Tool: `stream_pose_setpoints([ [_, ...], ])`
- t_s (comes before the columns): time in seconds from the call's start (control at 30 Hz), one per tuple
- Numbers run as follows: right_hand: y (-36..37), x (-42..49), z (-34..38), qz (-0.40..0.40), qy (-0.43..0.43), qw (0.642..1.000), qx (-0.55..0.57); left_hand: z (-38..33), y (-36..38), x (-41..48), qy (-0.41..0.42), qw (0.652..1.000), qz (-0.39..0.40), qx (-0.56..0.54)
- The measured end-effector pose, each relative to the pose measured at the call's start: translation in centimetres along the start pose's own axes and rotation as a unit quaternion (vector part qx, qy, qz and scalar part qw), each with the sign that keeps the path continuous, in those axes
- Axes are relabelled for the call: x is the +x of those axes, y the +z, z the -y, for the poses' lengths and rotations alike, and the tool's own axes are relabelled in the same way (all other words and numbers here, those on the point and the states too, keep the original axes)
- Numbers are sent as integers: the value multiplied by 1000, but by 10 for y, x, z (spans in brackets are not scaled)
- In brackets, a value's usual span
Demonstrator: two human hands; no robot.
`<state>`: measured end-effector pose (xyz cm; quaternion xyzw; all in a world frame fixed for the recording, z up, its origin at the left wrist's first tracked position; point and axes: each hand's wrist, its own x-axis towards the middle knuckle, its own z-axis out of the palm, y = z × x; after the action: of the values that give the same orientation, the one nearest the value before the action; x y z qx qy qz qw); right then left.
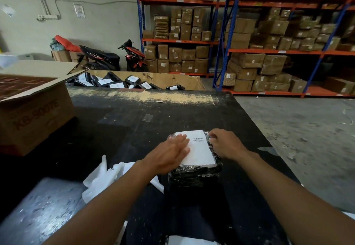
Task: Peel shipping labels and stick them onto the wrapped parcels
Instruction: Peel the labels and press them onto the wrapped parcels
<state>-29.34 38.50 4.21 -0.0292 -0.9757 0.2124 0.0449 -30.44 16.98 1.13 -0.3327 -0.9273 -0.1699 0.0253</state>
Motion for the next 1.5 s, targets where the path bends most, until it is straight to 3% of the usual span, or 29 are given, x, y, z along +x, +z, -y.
stream_pose_setpoints([
  [0.1,4,3,-2,35,-70,997,-22,5,5,-5,28,998,48,7],
  [0.53,17,26,6,139,-156,976,-63,18,21,-9,-1,998,17,-58],
  [0.73,19,39,6,83,-142,982,-97,15,18,-7,-13,997,27,-78],
  [0.87,20,44,-5,117,-154,975,-113,16,17,-7,-13,997,31,-74],
  [0.97,15,49,-4,84,-116,980,-138,16,17,-7,-14,997,28,-77],
  [1.1,18,46,4,116,-158,974,-113,13,15,-9,-18,996,30,-76],
  [1.27,5,51,-16,60,-94,984,-136,11,15,-9,-21,996,19,-86],
  [1.4,19,45,6,115,-168,973,-108,12,15,-9,-22,996,17,-83],
  [1.5,7,44,-10,112,-119,977,-136,12,13,-8,-20,996,23,-84],
])
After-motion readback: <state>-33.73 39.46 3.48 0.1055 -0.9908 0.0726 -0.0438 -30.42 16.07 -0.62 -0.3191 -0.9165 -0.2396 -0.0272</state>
